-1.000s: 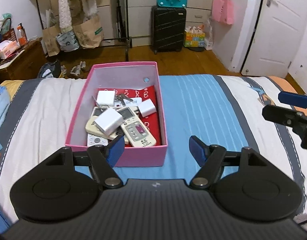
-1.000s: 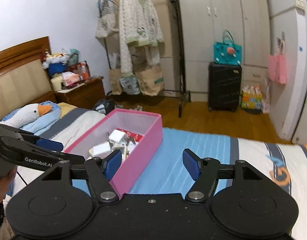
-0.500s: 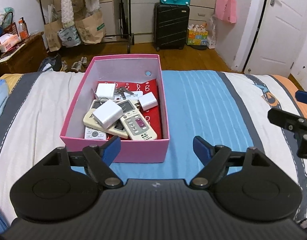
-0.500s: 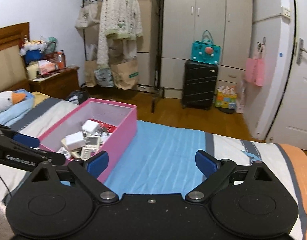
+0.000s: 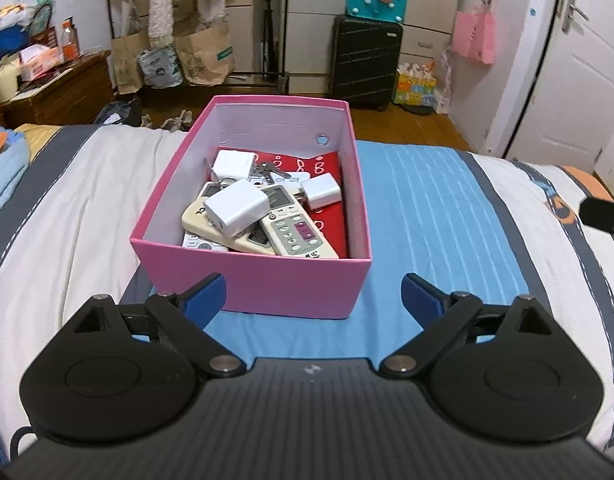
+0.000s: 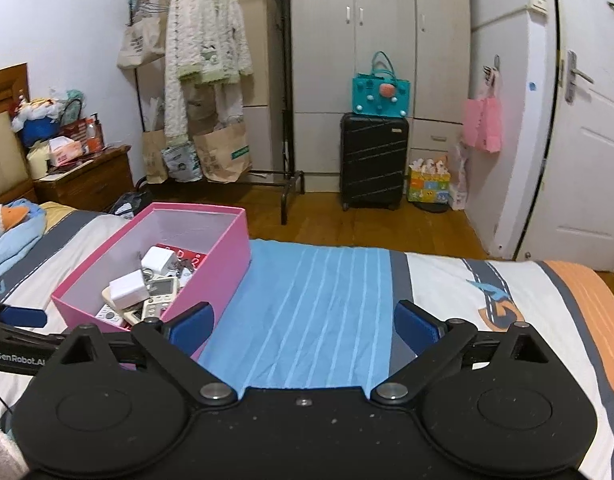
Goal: Organize rigid objects
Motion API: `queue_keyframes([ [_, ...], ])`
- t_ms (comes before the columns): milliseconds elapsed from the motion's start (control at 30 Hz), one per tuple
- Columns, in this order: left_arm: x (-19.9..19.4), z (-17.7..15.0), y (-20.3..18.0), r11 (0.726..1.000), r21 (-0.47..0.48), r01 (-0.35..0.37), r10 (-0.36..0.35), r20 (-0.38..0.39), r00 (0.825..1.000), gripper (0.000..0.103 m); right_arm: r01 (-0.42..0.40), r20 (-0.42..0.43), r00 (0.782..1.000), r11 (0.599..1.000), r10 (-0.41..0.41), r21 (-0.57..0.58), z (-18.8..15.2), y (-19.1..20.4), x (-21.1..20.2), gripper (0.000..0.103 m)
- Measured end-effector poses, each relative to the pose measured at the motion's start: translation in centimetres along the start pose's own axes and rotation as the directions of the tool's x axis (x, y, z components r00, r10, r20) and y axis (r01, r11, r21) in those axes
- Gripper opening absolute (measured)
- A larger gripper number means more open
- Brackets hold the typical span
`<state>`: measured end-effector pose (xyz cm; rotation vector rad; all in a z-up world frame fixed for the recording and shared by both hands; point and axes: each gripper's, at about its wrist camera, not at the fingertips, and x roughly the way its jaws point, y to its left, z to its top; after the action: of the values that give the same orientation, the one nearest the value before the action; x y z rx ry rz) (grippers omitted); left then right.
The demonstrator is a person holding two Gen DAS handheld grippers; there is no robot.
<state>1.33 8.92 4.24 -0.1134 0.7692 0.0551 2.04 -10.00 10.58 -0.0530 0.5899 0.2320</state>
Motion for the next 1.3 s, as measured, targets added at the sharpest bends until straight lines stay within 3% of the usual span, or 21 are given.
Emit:
queue_keyframes([
  [233,0.5,-0.1,0.1,1.000,-0.001,-0.007,0.007,-0.001,1.000,0.097,0.006,-0.049,0.999,0.998,-0.003,0.063,-0.5,-0.7,0.6,0.098],
  [667,0.1,-0.1,-1.3,0.996,0.079,-0.048,0.046,0.033,0.998,0.097,0.031,-0.043,0.999,0.999,-0.029,0.037,-1.1,-0.9,0.7,0.098],
  [933,-0.5,0.1,-2.3,0.994,0.113,-0.012,0.008,0.032,0.999,0.097,0.046,-0.025,0.999,0.999,-0.046,0.018,-1.3,-0.5,0.4,0.098],
  [1300,0.3,0.2,-2.4,0.992,0.107,-0.061,0.063,-0.023,0.998,0.097,0.069,-0.032,0.997,0.997,-0.069,0.016,-1.5,-0.4,0.3,0.098],
])
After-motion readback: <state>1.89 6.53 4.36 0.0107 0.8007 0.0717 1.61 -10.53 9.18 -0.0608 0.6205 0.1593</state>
